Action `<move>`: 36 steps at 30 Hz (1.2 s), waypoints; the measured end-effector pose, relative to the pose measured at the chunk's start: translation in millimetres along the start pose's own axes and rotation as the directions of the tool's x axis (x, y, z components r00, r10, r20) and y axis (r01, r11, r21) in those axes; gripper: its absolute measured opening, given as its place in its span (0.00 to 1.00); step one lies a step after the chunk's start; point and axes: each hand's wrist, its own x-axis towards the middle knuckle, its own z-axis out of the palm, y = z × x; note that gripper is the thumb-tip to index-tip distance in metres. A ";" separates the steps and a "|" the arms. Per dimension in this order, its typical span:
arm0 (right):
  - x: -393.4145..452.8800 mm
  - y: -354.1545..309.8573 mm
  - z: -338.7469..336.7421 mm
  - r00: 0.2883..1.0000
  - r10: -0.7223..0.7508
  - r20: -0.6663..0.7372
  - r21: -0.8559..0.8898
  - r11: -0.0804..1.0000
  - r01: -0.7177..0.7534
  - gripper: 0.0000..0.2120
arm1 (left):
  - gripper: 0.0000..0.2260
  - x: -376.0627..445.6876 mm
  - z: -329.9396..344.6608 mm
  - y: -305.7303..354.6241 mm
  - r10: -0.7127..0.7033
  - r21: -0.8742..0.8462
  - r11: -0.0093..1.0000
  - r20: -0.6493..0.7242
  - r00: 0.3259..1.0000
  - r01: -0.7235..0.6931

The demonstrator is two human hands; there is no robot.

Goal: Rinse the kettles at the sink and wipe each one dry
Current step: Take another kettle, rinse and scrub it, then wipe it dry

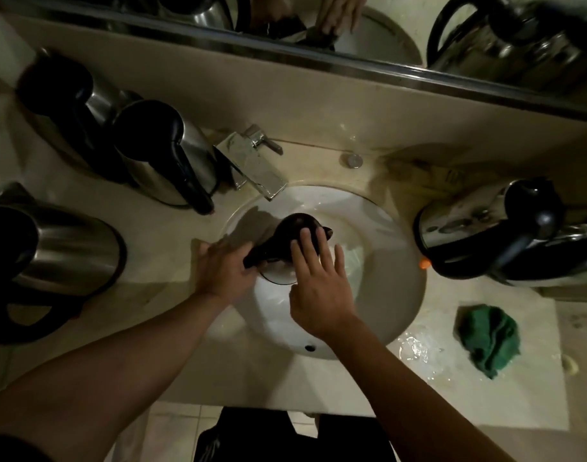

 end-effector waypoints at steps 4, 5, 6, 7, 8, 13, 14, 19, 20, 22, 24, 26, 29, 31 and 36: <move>-1.4 12.5 7.7 0.987 0.050 0.153 0.300 0.949 -0.094 0.43 | 0.14 1.5 6.4 -3.0 0.011 -0.019 1.000 -0.002 1.000 -0.012; -3.7 14.5 5.5 0.988 0.060 0.141 0.338 0.935 -0.105 0.42 | 0.16 1.5 8.2 -3.4 0.014 -0.019 1.000 0.001 1.000 -0.014; -7.3 17.2 3.4 0.989 0.085 0.122 0.379 0.917 -0.125 0.41 | 0.18 1.3 8.4 -3.9 0.014 -0.022 1.000 -0.005 1.000 -0.014; -13.8 20.1 0.1 0.988 0.126 0.092 0.441 0.884 -0.154 0.39 | 0.18 1.1 8.6 -4.5 0.016 -0.025 1.000 -0.025 1.000 -0.016; -22.0 23.9 -3.7 0.980 0.191 0.057 0.516 0.835 -0.192 0.36 | 0.17 0.3 7.4 -3.9 0.005 -0.031 1.000 -0.026 1.000 -0.006; -90.4 85.6 -2.0 0.518 0.842 -0.149 0.869 0.362 -0.338 0.14 | 0.14 -5.9 0.6 12.2 -0.228 -0.221 0.942 0.128 0.965 0.252; -103.8 110.7 2.5 0.368 0.920 -0.132 0.875 0.283 -0.393 0.14 | 0.12 -8.1 -2.2 20.5 -0.273 -0.257 0.914 0.180 0.945 0.313; -144.6 205.2 29.2 0.341 0.918 0.204 0.473 0.213 -0.855 0.27 | 0.15 -28.0 6.5 76.3 -0.349 -0.582 0.481 0.559 0.752 0.655; -145.8 209.7 32.9 0.382 0.896 0.226 0.429 0.260 -0.865 0.28 | 0.17 -31.4 11.3 83.3 -0.383 -0.598 0.379 0.593 0.708 0.706; -144.7 212.1 38.1 0.440 0.882 0.169 0.372 0.357 -0.857 0.29 | 0.23 -35.0 19.4 95.5 -0.409 -0.616 0.267 0.624 0.666 0.741; -143.7 210.0 36.9 0.449 0.884 0.130 0.398 0.368 -0.840 0.30 | 0.36 -35.6 20.4 108.1 -0.407 -0.651 0.242 0.605 0.684 0.720; -146.9 204.7 28.2 0.427 0.887 0.176 0.546 0.273 -0.792 0.26 | 0.43 -35.6 13.6 116.9 -0.418 -0.694 0.218 0.568 0.708 0.686; -153.5 192.8 0.6 0.319 0.913 0.256 0.769 0.007 -0.639 0.17 | 0.24 -31.8 -17.5 127.3 -0.383 -0.731 0.170 0.569 0.728 0.661; -159.8 176.9 -17.7 0.314 0.879 0.360 0.892 -0.225 -0.392 0.11 | 0.14 -35.2 -46.8 137.2 -0.371 -0.741 0.065 0.603 0.706 0.668; -169.1 110.0 -65.2 0.723 0.496 0.480 0.595 -0.790 0.147 0.16 | 0.11 -56.5 -102.8 149.6 -0.331 -0.829 0.068 0.506 0.796 0.555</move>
